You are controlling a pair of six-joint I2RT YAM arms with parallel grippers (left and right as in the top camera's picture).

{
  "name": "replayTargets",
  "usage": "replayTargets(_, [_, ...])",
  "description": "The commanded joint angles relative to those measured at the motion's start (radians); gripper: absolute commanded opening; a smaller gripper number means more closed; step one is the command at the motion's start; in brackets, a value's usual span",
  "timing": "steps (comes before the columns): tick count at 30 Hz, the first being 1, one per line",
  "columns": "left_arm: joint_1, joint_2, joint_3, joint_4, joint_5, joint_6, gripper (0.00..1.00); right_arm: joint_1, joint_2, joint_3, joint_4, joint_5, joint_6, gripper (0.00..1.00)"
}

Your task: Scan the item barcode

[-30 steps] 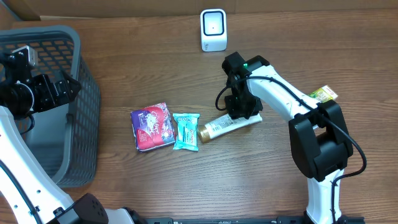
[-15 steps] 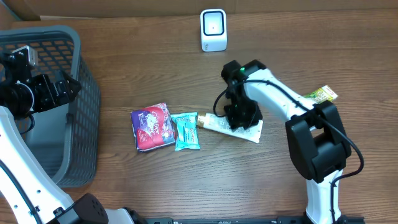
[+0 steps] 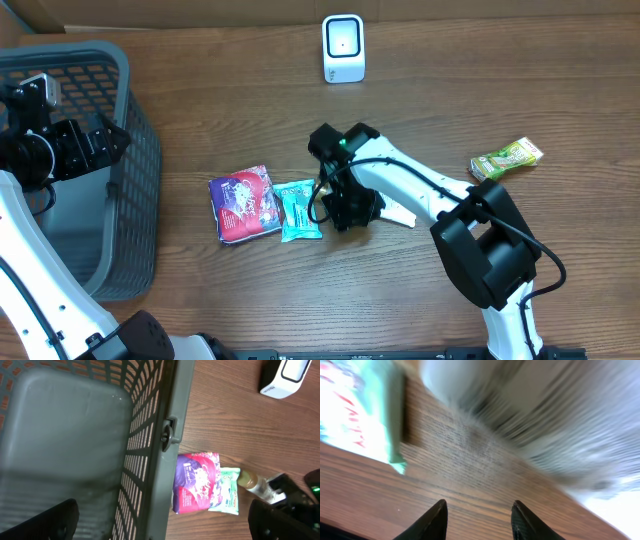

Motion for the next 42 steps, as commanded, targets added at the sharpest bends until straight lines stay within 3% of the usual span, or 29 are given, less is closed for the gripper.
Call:
replayTargets(1, [-0.002, 0.006, 0.002, 0.002, -0.002, 0.003, 1.0, -0.018, -0.009, 0.102, -0.015, 0.041, -0.074, 0.45])
replayTargets(8, [-0.002, 0.006, 0.002, 0.002, -0.002, 0.003, 1.0, 0.004, -0.008, 0.099, 0.033, -0.098, -0.131, 0.45])
replayTargets(12, [-0.002, 0.006, 0.002, 0.001, -0.002, 0.003, 1.0, 0.038, -0.008, 0.059, 0.069, -0.101, -0.127, 0.12])
replayTargets(14, [-0.002, 0.006, 0.002, 0.001, -0.002, 0.003, 0.99, 0.046, -0.008, 0.042, 0.087, -0.101, -0.127, 0.06])
replayTargets(19, [-0.002, 0.006, 0.002, 0.002, -0.002, 0.003, 0.99, 0.046, -0.008, -0.008, 0.171, -0.062, -0.126, 0.06])
replayTargets(33, [-0.002, 0.006, 0.002, 0.002, -0.002, 0.003, 1.0, -0.015, -0.008, -0.02, 0.378, 0.391, -0.018, 0.06])
replayTargets(39, [-0.002, 0.006, 0.002, 0.002, -0.002, 0.003, 1.0, -0.1, -0.008, -0.02, 0.399, 0.409, 0.009, 0.07])
replayTargets(42, [-0.002, 0.006, 0.002, 0.002, -0.002, 0.003, 1.0, -0.145, -0.011, -0.015, 0.394, 0.281, -0.004, 0.04])
